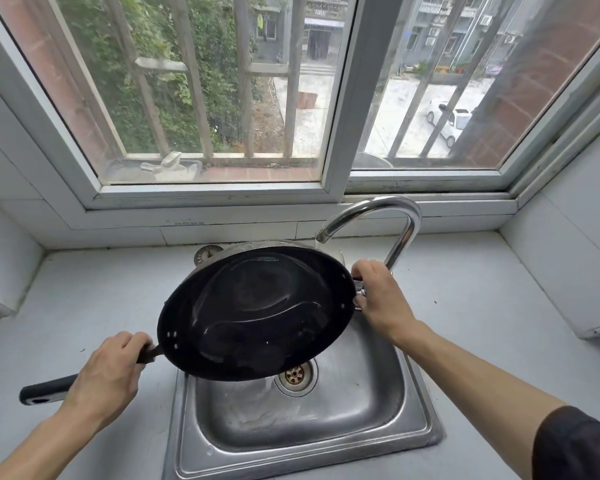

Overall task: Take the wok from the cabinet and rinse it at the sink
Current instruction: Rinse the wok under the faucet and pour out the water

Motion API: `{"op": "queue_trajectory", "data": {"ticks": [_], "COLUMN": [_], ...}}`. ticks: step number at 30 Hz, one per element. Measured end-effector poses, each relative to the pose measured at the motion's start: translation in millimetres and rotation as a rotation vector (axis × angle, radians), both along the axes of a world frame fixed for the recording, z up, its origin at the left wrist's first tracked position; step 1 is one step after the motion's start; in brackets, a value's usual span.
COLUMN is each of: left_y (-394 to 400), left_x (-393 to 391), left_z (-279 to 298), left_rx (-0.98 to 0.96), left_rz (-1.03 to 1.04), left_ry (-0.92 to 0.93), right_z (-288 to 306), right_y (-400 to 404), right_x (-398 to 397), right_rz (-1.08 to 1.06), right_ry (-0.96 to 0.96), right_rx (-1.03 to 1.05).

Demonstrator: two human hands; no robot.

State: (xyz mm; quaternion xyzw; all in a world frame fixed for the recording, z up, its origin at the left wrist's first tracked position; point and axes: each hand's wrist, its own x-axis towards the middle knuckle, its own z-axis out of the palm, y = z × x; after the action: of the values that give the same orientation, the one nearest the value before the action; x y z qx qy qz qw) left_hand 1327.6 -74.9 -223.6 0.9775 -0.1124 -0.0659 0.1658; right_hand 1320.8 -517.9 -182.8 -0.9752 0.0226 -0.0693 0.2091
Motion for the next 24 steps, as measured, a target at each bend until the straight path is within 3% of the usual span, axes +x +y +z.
{"op": "queue_trajectory", "data": {"ticks": [13, 16, 20, 24], "left_y": [26, 28, 27, 10], "left_x": [8, 24, 34, 24], "left_z": [-17, -10, 9, 25], "left_rx": [0.004, -0.033, 0.008, -0.044], "left_rz": [-0.130, -0.114, -0.210, -0.309], "left_ry": [0.008, 0.051, 0.016, 0.004], "right_z": [11, 19, 24, 22], "right_y": [-22, -29, -32, -32], "right_x": [-15, -20, -28, -32], "right_rz": [0.016, 0.057, 0.064, 0.036], "right_ry": [0.270, 0.240, 0.098, 0.086], "right_rx": [0.131, 0.126, 0.100, 0.040]}}
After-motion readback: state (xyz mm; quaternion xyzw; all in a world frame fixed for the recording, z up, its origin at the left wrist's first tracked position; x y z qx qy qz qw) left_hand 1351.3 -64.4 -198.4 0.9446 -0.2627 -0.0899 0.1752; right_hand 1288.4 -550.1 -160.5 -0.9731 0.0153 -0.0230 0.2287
